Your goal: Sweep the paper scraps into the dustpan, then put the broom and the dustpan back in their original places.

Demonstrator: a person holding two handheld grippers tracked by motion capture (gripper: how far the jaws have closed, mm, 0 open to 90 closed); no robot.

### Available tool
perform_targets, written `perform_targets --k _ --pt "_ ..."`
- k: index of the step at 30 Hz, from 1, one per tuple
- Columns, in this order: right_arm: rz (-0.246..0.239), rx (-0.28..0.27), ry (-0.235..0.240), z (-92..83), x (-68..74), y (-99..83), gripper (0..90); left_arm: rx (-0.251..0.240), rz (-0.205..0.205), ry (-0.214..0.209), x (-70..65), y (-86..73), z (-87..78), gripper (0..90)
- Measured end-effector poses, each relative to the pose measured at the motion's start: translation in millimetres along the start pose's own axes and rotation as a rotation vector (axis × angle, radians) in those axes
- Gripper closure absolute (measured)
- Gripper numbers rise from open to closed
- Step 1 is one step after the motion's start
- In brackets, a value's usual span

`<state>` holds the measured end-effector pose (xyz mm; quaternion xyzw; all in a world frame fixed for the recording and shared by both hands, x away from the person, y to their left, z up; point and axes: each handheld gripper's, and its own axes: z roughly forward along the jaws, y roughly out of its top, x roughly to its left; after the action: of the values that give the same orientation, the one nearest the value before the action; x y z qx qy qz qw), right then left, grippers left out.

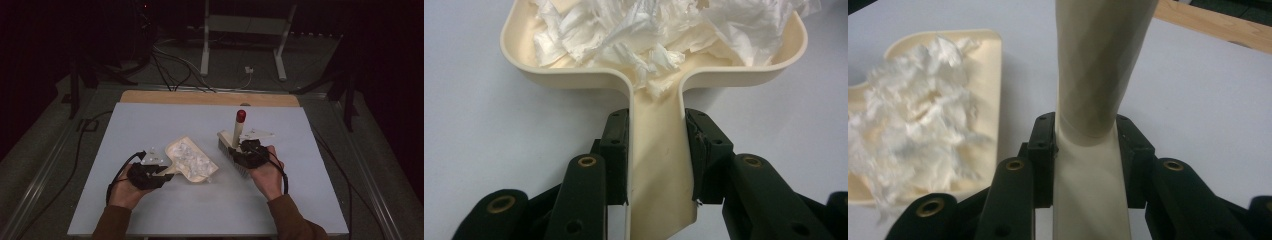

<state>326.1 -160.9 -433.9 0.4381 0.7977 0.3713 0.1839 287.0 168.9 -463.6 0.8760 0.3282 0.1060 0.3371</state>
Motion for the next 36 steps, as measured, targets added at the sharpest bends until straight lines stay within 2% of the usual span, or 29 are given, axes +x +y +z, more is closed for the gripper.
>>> perform_targets --k 6,14,18,29,34,36 --pt "-0.047 -0.007 0.03 0.9 -7.8 -1.9 67.1 -0.023 -0.039 0.044 4.6 -3.5 -7.0 66.3" --pt "-0.075 -0.014 0.046 -0.9 -17.4 -7.0 67.1 -0.054 -0.092 0.107 8.7 -9.4 -15.8 66.3" --pt "-0.073 -0.031 0.08 -3.0 -25.6 -9.6 67.0 -0.06 -0.126 0.14 10.8 -13.9 -19.8 66.3" --pt "-0.088 -0.023 0.094 -9.1 -39.0 -18.4 67.0 -0.082 -0.209 0.215 16.4 -27.7 -30.2 66.4" --pt "-0.096 -0.018 0.099 -13.5 -47.8 -23.1 67.0 -0.092 -0.245 0.255 19.5 -32.8 -32.8 66.3" --pt "-0.097 -0.019 0.106 -15.9 -52.1 -25.5 67.0 -0.101 -0.255 0.284 19.4 -34.4 -33.9 66.3"
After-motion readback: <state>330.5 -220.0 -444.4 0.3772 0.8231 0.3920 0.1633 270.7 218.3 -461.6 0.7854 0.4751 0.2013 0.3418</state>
